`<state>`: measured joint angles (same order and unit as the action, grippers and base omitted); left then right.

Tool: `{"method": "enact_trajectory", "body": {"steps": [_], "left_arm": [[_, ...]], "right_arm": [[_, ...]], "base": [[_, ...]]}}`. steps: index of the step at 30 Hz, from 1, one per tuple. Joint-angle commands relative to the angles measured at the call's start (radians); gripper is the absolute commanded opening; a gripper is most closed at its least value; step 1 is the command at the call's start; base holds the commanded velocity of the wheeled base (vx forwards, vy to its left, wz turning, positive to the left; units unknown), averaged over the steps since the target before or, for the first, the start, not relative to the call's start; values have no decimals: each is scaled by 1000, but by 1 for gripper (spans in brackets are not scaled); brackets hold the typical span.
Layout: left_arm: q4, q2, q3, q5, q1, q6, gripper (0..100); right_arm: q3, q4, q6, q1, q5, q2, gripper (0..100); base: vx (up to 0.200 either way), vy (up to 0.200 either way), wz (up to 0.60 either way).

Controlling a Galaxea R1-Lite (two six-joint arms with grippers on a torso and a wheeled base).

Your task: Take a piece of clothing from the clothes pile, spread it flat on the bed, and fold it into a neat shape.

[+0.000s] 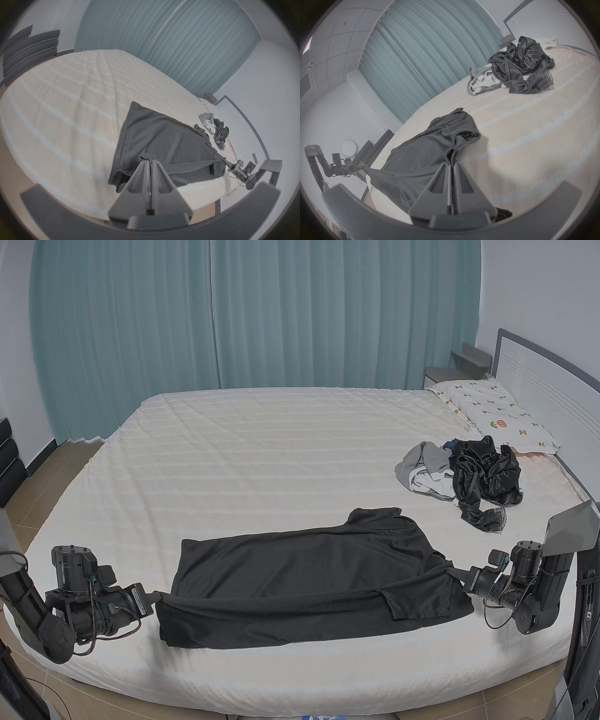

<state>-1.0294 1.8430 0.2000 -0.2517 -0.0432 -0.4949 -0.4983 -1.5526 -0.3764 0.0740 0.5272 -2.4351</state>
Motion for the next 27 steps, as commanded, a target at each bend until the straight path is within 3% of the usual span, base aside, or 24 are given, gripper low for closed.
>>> {"method": "enact_trajectory", "body": {"steps": [1, 10, 17, 27], "left_arm": [[28, -84, -25, 0, -18, -1, 0], [134, -189, -22, 0, -21, -10, 0], [316, -281, 9, 0, -40, -33, 0], [390, -154, 151, 26, -30, -94, 0]], "right_arm": [[-17, -12, -1, 0, -1, -22, 0], [-32, -12, -3, 0, -1, -45, 0], [-39, -12, -1, 0, -1, -51, 0], [-40, -12, -1, -2, -1, -51, 0]], "base": [[0, 0, 0], [0, 0, 0], [0, 0, 0], [0, 0, 0]]}}
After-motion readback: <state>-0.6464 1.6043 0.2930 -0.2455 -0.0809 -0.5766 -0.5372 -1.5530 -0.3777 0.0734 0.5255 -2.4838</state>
